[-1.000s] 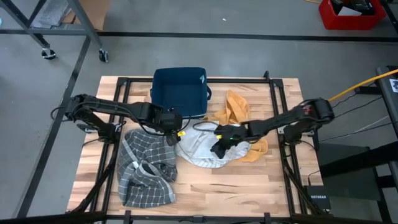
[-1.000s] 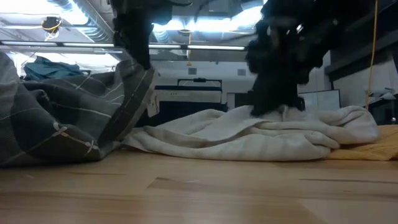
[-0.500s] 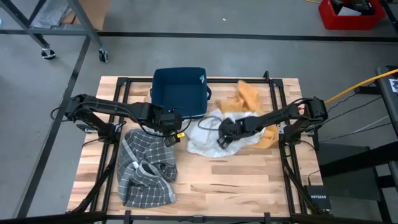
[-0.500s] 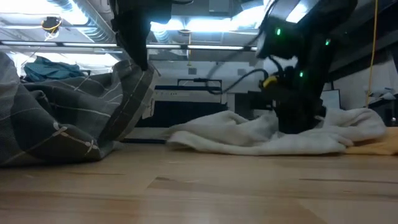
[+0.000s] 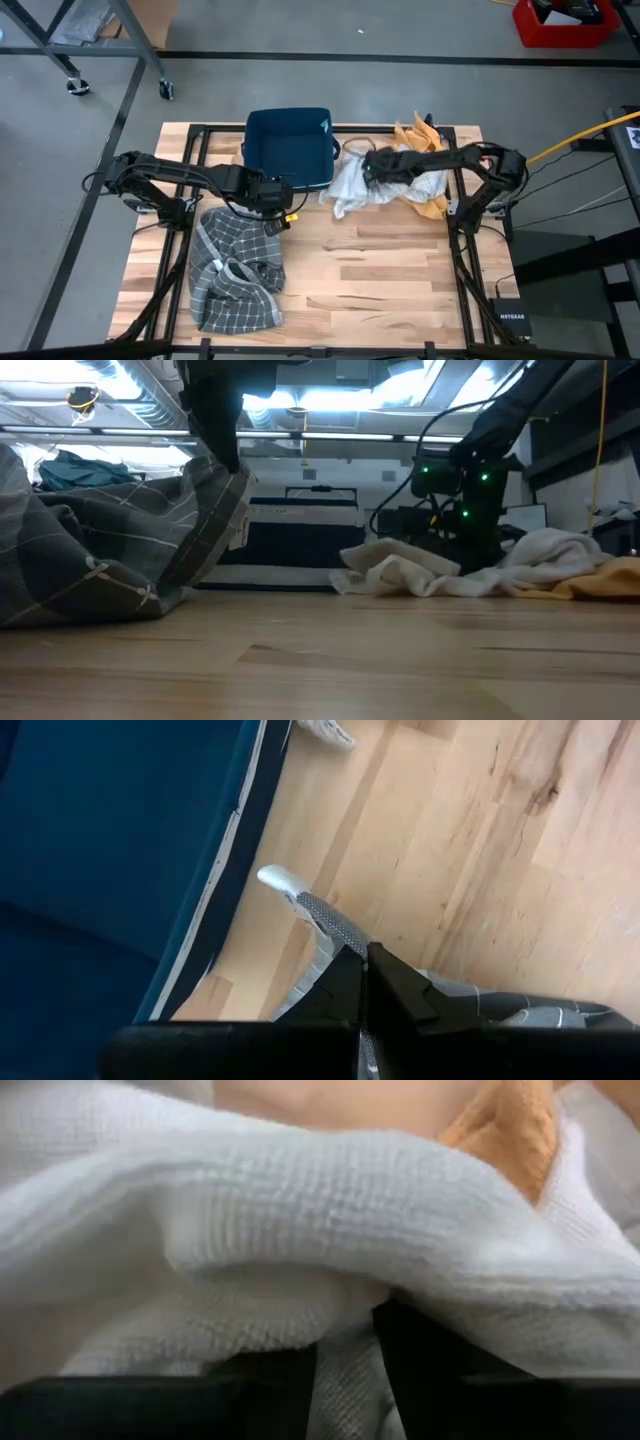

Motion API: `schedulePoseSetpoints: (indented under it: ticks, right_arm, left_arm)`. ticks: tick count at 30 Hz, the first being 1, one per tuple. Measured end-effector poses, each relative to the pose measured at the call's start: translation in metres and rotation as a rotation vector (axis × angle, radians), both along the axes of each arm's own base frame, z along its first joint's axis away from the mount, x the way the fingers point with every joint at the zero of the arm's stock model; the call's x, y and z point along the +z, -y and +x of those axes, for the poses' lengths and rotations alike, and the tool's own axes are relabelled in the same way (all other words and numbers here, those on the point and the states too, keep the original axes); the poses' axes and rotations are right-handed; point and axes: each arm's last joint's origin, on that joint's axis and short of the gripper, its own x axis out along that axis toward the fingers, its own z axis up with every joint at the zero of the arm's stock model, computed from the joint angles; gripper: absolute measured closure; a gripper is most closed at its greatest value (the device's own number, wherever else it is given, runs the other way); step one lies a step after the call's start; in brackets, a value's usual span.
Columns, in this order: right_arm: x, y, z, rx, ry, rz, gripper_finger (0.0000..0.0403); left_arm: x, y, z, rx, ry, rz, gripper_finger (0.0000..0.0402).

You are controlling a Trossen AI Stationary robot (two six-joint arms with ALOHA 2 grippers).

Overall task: Fold towel
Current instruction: Fold the gray patterned towel

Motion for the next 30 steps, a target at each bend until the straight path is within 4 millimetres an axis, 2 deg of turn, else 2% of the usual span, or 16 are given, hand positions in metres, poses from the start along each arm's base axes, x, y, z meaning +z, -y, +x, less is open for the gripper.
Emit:
schedulePoseSetpoints:
  ticks: [7, 11, 14, 19, 25, 30]
  right_arm:
    - [0.002, 0.042, -0.02, -0.132, 0.064, -0.019, 0.0288]
    - [0.002, 0.052, -0.025, -0.113, 0.118, 0.038, 0.0288]
    - [0.006, 0.052, -0.021, -0.051, 0.197, 0.071, 0.0288]
    - [0.035, 0.044, -0.012, 0.115, 0.361, 0.054, 0.0288]
    - [0.09, 0.018, -0.016, 0.305, 0.504, -0.069, 0.0288]
    - [0.124, -0.006, -0.023, 0.459, 0.611, -0.134, 0.0288]
  left_arm:
    - [0.0, 0.0, 0.0, 0.001, 0.003, 0.0, 0.0401]
    - [0.0, 0.0, 0.0, 0.001, 0.004, 0.0, 0.0401]
    - [0.0, 0.0, 0.0, 0.001, 0.003, -0.001, 0.0401]
    - [0.0, 0.0, 0.0, 0.001, 0.004, -0.002, 0.0401]
    - [0.003, 0.004, 0.002, 0.0, 0.035, -0.026, 0.0401]
    - [0.029, 0.011, 0.011, -0.029, 0.167, -0.043, 0.0401]
